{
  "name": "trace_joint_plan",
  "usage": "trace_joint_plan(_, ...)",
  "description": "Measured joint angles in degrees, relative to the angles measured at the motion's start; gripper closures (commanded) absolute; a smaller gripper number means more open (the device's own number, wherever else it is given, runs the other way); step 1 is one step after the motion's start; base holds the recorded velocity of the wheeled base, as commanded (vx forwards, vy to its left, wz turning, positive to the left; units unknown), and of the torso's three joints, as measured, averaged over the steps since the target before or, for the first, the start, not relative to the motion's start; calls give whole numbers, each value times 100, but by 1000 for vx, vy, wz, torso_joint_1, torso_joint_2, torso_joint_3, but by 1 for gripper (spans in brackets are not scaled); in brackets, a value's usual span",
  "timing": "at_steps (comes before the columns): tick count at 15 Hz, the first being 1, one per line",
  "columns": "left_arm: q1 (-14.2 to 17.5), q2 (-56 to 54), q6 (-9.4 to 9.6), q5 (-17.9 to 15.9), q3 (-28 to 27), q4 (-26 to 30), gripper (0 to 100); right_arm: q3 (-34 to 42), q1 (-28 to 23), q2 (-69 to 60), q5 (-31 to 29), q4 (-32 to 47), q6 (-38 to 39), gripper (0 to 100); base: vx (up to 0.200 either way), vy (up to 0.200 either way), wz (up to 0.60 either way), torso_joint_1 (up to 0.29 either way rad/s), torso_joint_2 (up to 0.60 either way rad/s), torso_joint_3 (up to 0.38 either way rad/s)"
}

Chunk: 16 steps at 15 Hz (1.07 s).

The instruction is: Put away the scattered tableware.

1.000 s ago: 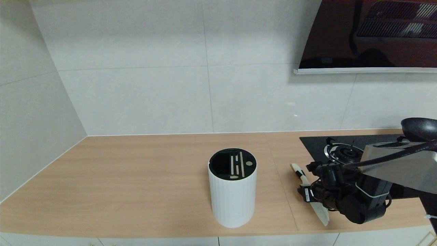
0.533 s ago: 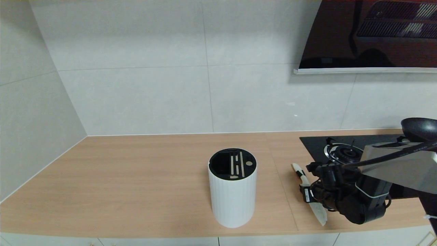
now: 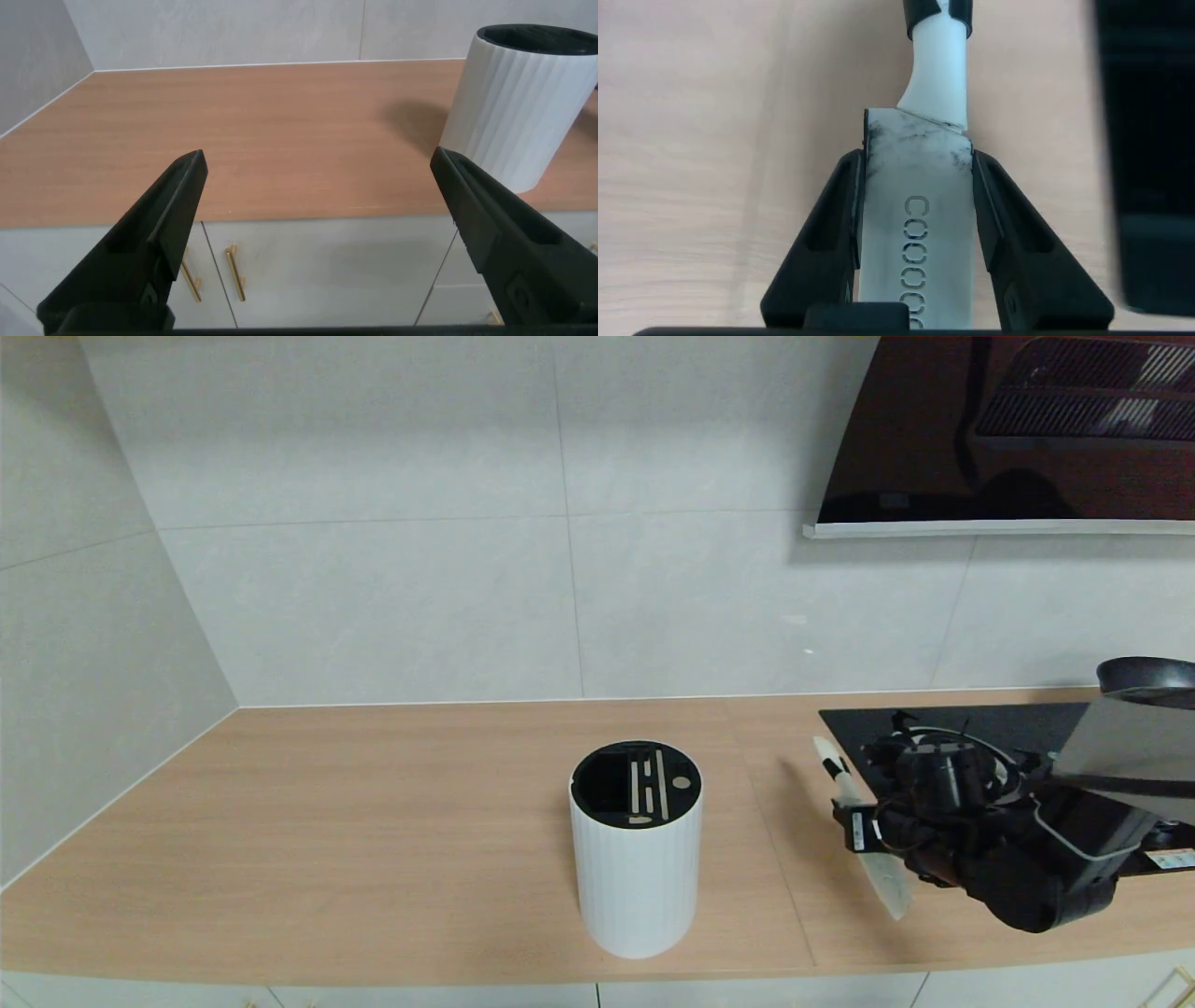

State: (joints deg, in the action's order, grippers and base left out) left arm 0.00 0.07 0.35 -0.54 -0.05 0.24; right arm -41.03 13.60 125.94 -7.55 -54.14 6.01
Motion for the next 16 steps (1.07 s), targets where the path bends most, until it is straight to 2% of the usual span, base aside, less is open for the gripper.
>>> trace_joint_plan(6,0,0,16,-1,0,2,0,352,367,-1974,95,851,6,100,0,0,0,0,0,0)
trace_joint_plan(10,0,0,2,-4,-2,5,0,661,496,-2651,561,646,-13,100,0,0,0,0,0,0)
trace_joint_plan(13,0,0,18,-6,0,-2,0,697,581,-3053,616,627,-18,100,0,0,0,0,0,0)
trace_joint_plan(16,-13,37,-130,-200,-405,183,0,394,645,-3221,624,663,-66,100,0,0,0,0,0,0)
